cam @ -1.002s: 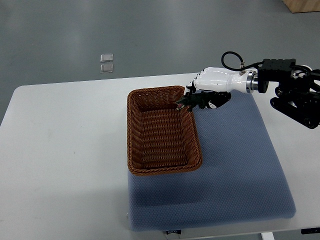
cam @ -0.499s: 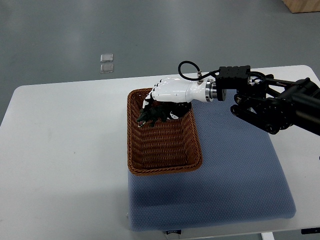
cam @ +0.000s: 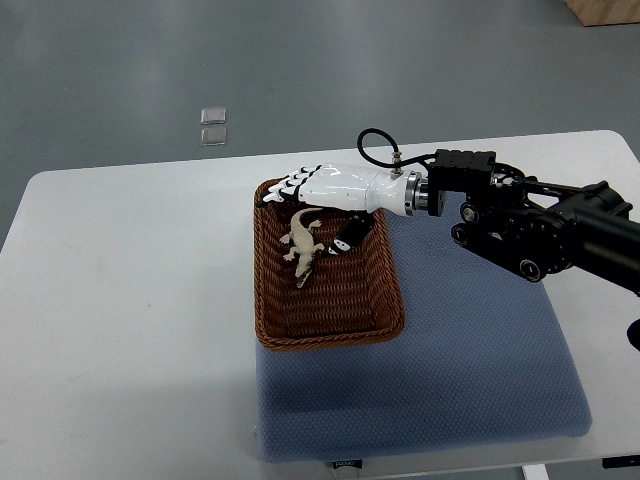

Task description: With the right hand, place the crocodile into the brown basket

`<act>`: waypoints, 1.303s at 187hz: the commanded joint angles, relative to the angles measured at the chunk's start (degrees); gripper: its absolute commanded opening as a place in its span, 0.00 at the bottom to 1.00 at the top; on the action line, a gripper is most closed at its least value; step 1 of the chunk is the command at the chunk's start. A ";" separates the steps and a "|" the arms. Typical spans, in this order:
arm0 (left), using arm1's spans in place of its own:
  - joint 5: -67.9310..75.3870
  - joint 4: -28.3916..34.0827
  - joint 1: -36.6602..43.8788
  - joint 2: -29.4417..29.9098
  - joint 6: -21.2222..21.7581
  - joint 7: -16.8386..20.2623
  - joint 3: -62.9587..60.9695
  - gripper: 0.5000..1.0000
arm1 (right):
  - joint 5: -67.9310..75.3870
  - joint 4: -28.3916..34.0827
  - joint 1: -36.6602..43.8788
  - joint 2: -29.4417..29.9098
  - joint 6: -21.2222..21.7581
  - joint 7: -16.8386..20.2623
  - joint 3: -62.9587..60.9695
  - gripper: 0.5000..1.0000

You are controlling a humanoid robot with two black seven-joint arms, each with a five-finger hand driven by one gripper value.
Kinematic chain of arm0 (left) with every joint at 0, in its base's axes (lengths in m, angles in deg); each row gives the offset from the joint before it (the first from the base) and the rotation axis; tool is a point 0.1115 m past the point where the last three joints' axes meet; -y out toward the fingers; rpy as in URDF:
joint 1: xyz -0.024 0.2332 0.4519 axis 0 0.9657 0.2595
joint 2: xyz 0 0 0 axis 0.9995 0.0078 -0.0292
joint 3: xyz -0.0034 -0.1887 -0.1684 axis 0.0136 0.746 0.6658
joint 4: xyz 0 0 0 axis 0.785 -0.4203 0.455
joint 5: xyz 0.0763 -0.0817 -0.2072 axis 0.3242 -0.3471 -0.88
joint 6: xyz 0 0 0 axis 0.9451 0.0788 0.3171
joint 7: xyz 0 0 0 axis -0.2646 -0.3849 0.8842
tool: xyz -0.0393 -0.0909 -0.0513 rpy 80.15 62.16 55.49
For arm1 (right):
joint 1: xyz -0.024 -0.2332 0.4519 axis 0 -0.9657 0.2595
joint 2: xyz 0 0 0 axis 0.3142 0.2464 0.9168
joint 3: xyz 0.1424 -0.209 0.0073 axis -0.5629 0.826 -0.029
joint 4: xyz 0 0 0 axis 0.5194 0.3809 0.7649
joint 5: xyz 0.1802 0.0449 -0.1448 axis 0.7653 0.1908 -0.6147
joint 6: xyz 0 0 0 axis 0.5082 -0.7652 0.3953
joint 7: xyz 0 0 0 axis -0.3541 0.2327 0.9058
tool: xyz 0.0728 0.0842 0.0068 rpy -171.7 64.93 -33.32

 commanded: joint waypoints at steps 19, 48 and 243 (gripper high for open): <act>0.00 0.00 0.00 0.00 -0.08 0.02 0.00 1.00 | 17.83 -2.70 0.10 -0.96 8.54 0.00 -2.00 0.86; 0.00 0.00 0.00 0.00 0.01 0.02 0.00 1.00 | 30.22 -5.60 -0.16 -2.55 16.20 0.11 -5.34 0.86; 0.00 0.00 0.00 0.00 0.01 0.02 0.00 1.00 | 109.33 -24.06 -6.23 -5.71 33.43 38.87 -6.92 0.87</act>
